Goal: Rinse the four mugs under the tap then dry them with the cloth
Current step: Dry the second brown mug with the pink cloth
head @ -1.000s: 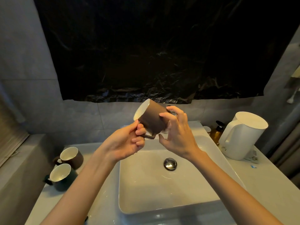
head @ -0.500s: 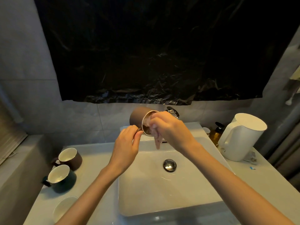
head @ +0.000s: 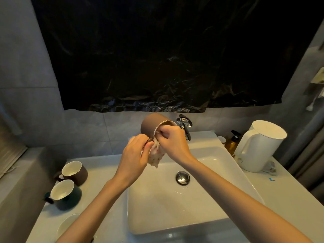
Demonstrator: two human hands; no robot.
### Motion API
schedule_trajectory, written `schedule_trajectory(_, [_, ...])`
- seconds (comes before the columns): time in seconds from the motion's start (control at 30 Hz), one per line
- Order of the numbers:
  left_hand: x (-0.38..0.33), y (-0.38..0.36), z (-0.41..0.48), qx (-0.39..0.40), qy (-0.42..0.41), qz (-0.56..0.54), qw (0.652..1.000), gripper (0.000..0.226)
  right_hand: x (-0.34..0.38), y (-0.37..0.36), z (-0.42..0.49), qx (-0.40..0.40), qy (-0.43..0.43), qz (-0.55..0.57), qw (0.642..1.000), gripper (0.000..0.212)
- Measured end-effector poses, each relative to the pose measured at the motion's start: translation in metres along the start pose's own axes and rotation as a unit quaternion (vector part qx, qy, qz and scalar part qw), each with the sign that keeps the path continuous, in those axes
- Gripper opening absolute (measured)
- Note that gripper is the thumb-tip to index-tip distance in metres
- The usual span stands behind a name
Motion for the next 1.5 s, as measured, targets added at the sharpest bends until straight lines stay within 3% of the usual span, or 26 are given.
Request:
schedule_trajectory(0.07, [-0.003, 0.002, 0.003, 0.008, -0.009, -0.005, 1.000, 0.018, -0.001, -0.001, -0.002, -0.026, -0.075, 0.068, 0.994, 0.027])
schedule_trajectory(0.13, [-0.006, 0.004, 0.005, 0.009, -0.021, 0.009, 1.000, 0.016, -0.003, -0.004, -0.003, 0.000, -0.117, 0.116, 0.986, 0.021])
schedule_trajectory(0.2, [-0.006, 0.006, 0.006, 0.008, -0.020, 0.014, 1.000, 0.016, -0.001, -0.004, -0.004, 0.047, -0.046, 0.096, 0.993, 0.020])
schedule_trajectory(0.27, [-0.005, 0.008, 0.008, 0.011, -0.025, 0.018, 0.999, 0.018, -0.003, -0.005, -0.005, 0.117, 0.112, -0.038, 0.986, 0.020])
schedule_trajectory(0.37, [-0.002, 0.006, 0.009, 0.047, -0.033, 0.047, 0.997, 0.021, -0.024, -0.008, 0.000, 0.235, 0.270, -0.319, 0.877, 0.022])
schedule_trajectory(0.4, [-0.001, 0.004, 0.009, 0.068, -0.024, 0.047, 0.996, 0.023, -0.024, -0.005, 0.003, 0.245, 0.310, -0.361, 0.845, 0.022])
schedule_trajectory(0.5, [0.000, 0.002, 0.008, 0.129, 0.004, 0.013, 0.992, 0.030, -0.019, 0.007, 0.005, 0.230, 0.444, -0.325, 0.803, 0.027])
schedule_trajectory(0.53, [-0.002, 0.003, 0.009, 0.142, 0.015, -0.007, 0.990, 0.028, -0.015, 0.012, 0.003, 0.195, 0.514, -0.301, 0.779, 0.023])
schedule_trajectory(0.6, [-0.003, 0.007, 0.012, 0.153, 0.033, -0.033, 0.987, 0.025, -0.007, 0.020, -0.003, 0.147, 0.623, -0.270, 0.719, 0.036])
schedule_trajectory(0.67, [-0.004, 0.008, 0.013, 0.158, 0.041, -0.043, 0.986, 0.024, 0.000, 0.020, -0.004, 0.161, 0.670, -0.283, 0.667, 0.043])
schedule_trajectory(0.7, [-0.005, 0.008, 0.012, 0.162, 0.045, -0.049, 0.985, 0.024, 0.000, 0.015, -0.001, 0.183, 0.660, -0.298, 0.665, 0.036])
schedule_trajectory(0.8, [-0.009, 0.006, 0.011, 0.167, 0.036, -0.042, 0.984, 0.024, -0.003, 0.001, 0.003, 0.260, 0.536, -0.361, 0.718, 0.008])
schedule_trajectory(0.93, [-0.010, 0.010, 0.011, 0.131, 0.030, -0.040, 0.990, 0.023, -0.012, -0.011, -0.003, 0.292, 0.351, -0.443, 0.772, 0.027])
schedule_trajectory(1.07, [-0.011, 0.011, 0.006, 0.122, 0.030, -0.047, 0.991, 0.021, -0.011, -0.005, -0.005, 0.293, 0.189, -0.297, 0.889, 0.016])
schedule_trajectory(1.23, [-0.010, 0.003, 0.001, 0.111, 0.031, -0.045, 0.992, 0.023, -0.016, -0.005, -0.011, 0.211, 0.065, -0.131, 0.966, 0.035])
schedule_trajectory(1.37, [-0.012, -0.004, 0.003, 0.113, 0.006, -0.039, 0.993, 0.027, -0.023, 0.000, -0.020, 0.092, -0.085, 0.017, 0.992, 0.020])
schedule_trajectory(1.43, [-0.015, -0.007, 0.005, 0.111, -0.003, -0.032, 0.993, 0.026, -0.027, 0.004, -0.024, 0.077, -0.184, 0.110, 0.974, 0.026])
schedule_trajectory(1.5, [-0.017, -0.012, 0.008, 0.103, -0.004, -0.026, 0.994, 0.028, -0.026, 0.017, -0.022, 0.096, -0.206, 0.141, 0.964, 0.028])
Point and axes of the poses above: each hand's wrist, its own z-axis towards the middle knuckle, its own y-axis out of the back of the hand, x = y × z, the point moved 4 cm from there along z, towards the middle knuckle, and after that the axes turned 11 degrees about -x, right-handed, at the moved point
